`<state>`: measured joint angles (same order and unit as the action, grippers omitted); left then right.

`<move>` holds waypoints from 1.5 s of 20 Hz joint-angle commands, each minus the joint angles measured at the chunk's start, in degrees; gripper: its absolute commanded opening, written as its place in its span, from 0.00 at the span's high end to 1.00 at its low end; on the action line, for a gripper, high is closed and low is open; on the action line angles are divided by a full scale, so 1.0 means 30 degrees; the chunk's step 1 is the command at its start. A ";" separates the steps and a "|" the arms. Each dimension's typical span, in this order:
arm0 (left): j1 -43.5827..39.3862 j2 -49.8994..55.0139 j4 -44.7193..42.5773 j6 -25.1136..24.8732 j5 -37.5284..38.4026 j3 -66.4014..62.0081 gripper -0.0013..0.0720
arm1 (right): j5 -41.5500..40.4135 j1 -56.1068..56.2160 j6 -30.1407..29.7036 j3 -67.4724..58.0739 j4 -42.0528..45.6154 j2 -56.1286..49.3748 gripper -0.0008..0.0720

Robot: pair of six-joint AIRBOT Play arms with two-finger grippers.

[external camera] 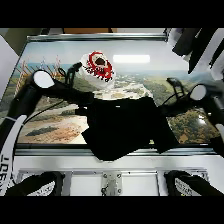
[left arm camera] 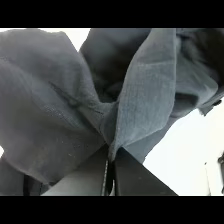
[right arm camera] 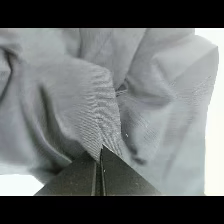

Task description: Fold the clothes and pants, and hang the long-sleeved shirts on hangers.

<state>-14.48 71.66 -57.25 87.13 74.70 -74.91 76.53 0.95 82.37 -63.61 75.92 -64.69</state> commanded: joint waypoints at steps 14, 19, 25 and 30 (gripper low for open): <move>0.0357 -0.5923 0.0109 0.2004 -0.2645 0.6368 0.96 | 0.6368 0.7723 1.2182 -0.1217 0.5697 0.7839 0.97; 0.0357 -0.5421 0.0102 0.1982 -0.2871 0.6419 0.96 | 0.6368 0.8087 1.2276 -0.1005 0.5697 0.7584 0.97; 0.0423 -0.3461 -0.0124 0.1829 -0.1647 0.4386 0.04 | 0.6368 0.8080 1.2276 -0.1005 0.5617 0.7592 0.96; 0.2091 -0.1377 -0.1472 0.1545 -0.0597 0.0357 0.04 | 0.6368 0.8080 1.2276 -0.1005 0.5617 0.7584 0.96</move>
<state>-10.90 64.27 -58.85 92.18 70.70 -67.92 95.64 25.12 119.15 -66.65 92.82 -41.89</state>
